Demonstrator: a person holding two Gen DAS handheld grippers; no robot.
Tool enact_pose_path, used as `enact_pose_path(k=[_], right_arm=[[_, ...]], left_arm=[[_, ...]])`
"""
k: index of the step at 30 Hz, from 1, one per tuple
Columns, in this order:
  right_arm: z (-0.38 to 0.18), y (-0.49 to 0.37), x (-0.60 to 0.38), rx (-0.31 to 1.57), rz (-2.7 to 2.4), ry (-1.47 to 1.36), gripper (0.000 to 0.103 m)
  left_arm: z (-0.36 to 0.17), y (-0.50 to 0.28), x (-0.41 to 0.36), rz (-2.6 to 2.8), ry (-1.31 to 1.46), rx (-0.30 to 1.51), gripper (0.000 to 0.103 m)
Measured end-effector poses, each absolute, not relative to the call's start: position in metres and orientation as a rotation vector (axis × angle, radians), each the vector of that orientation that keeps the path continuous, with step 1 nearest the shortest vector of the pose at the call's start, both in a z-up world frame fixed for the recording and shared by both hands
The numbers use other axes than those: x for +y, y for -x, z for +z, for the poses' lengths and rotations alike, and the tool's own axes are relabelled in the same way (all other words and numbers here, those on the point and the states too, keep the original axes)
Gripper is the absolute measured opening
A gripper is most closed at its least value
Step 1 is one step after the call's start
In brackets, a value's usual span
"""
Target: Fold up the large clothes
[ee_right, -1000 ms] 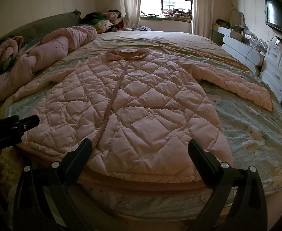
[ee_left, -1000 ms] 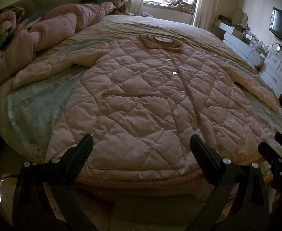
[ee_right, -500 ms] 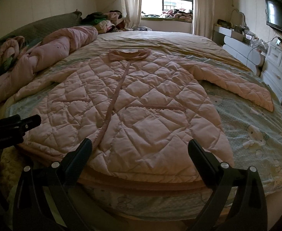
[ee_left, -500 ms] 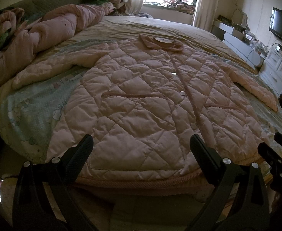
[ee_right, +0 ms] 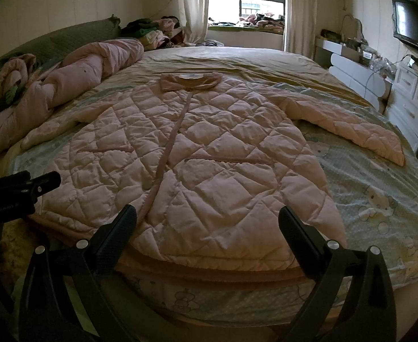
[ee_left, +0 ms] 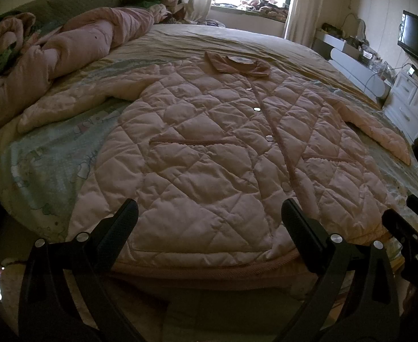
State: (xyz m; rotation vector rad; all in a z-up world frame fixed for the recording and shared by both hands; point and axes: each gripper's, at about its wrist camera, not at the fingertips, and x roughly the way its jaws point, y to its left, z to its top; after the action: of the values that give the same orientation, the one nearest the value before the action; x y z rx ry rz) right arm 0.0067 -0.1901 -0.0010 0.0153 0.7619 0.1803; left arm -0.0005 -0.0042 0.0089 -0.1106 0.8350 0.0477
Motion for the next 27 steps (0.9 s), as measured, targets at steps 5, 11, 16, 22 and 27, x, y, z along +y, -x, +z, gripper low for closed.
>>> enact_pose_path(k=[5,11,16,22,27], right_arm=[[0.000,-0.005,-0.189,0.768,0.182,-0.014,0.099],[-0.004,-0.009,-0.189,0.776,0.191,-0.009,0.099],[-0.011,-0.015,-0.190,0.806,0.201,-0.005,0.099],[-0.006,-0.029,-0.196,0.797,0.191,-0.027,0.099],[-0.003,-0.046,-0.201,0.795,0.177,-0.026,0.099]], left_arm=[[0.010,0.001,-0.004,0.047,0.112,0.834,0.094],[0.008,-0.001,-0.014,0.033,0.100,0.839,0.094],[0.003,-0.008,-0.023,0.007,0.061,0.836,0.094],[-0.001,-0.029,-0.024,-0.005,0.061,0.861,0.094],[0.001,-0.047,-0.020,-0.003,0.067,0.869,0.094]])
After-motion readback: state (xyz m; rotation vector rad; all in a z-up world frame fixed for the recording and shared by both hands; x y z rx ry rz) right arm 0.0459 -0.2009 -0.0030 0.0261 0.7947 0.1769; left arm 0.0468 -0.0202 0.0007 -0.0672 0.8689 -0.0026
